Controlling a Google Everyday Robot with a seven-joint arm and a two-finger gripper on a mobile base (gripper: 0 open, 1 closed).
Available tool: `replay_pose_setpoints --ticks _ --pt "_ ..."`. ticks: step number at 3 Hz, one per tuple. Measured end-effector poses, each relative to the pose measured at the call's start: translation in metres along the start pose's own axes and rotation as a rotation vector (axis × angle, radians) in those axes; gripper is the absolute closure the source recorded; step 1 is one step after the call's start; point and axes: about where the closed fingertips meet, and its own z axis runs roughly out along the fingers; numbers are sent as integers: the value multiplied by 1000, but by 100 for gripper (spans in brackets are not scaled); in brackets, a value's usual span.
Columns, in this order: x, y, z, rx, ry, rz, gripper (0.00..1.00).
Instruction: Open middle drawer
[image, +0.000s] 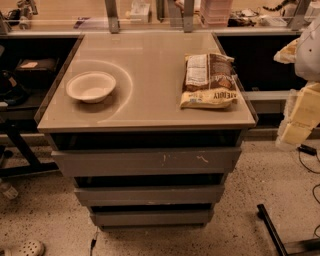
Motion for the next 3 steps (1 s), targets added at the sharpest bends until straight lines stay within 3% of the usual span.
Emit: replay_pose_setpoints --ticks 1,2,3 --pt "-1 4 4 0 -9 2 0" --pt "-14 23 31 -10 -44 -4 0" --pt "-27 46 91 -61 -66 -11 0"
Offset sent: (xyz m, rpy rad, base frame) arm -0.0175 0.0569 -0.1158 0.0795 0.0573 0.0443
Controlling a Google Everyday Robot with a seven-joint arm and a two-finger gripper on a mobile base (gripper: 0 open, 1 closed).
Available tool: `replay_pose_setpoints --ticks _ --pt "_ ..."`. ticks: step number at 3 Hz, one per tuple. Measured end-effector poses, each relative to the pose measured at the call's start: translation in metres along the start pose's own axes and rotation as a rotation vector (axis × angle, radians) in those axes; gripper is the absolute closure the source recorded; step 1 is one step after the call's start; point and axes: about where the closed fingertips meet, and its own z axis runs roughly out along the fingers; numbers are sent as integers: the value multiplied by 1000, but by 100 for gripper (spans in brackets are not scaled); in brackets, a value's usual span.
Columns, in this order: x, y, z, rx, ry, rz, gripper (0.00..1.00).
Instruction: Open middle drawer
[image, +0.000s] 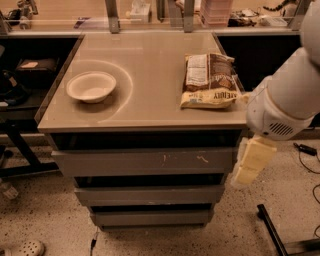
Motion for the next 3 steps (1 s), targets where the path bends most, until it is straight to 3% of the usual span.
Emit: replay_pose_setpoints --ticks 1,3 --pt "-8 18 54 -83 -14 23 0" --pt "-5 35 67 -114 -43 21 0"
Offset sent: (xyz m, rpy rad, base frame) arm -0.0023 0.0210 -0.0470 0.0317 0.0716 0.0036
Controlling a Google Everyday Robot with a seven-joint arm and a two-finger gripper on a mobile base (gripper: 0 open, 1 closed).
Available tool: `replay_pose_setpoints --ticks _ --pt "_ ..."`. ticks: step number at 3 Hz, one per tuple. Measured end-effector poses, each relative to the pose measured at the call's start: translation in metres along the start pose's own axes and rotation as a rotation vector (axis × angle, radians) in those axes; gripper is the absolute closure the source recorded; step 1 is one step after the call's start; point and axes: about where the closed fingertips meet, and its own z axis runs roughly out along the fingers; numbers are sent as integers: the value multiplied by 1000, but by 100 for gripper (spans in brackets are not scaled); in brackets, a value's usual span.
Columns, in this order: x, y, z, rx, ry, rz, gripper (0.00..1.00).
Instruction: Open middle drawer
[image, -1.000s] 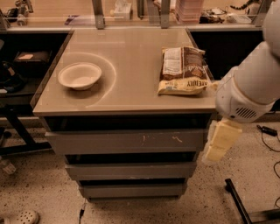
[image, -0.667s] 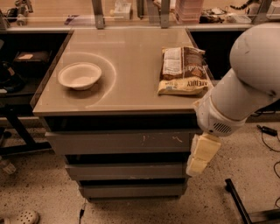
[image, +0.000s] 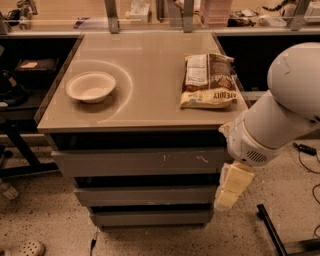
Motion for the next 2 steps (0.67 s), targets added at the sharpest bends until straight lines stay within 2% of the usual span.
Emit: replay_pose_setpoints --ticks 1,2 --pt "-4 22 34 -38 -38 32 0" --pt "1 55 106 -103 -48 87 0"
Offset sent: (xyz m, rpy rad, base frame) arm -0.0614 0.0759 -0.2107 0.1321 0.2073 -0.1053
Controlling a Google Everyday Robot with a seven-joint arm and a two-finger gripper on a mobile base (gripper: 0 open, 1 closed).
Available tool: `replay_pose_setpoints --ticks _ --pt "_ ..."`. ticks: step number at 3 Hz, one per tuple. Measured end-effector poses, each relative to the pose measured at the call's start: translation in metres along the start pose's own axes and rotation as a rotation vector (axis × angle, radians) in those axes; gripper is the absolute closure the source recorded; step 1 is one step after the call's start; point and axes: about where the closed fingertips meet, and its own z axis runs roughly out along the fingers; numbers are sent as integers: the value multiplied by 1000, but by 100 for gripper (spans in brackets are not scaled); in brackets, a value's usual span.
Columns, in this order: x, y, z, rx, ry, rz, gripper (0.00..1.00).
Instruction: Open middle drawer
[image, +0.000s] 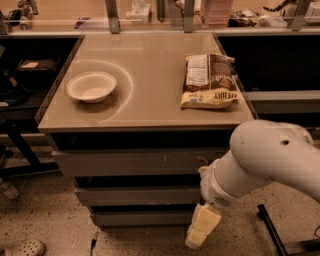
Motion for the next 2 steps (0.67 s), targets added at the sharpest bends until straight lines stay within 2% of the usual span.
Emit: replay_pose_setpoints --ticks 1,2 --pt "8 12 63 -54 -9 55 0" --pt "8 11 66 -50 -14 59 0"
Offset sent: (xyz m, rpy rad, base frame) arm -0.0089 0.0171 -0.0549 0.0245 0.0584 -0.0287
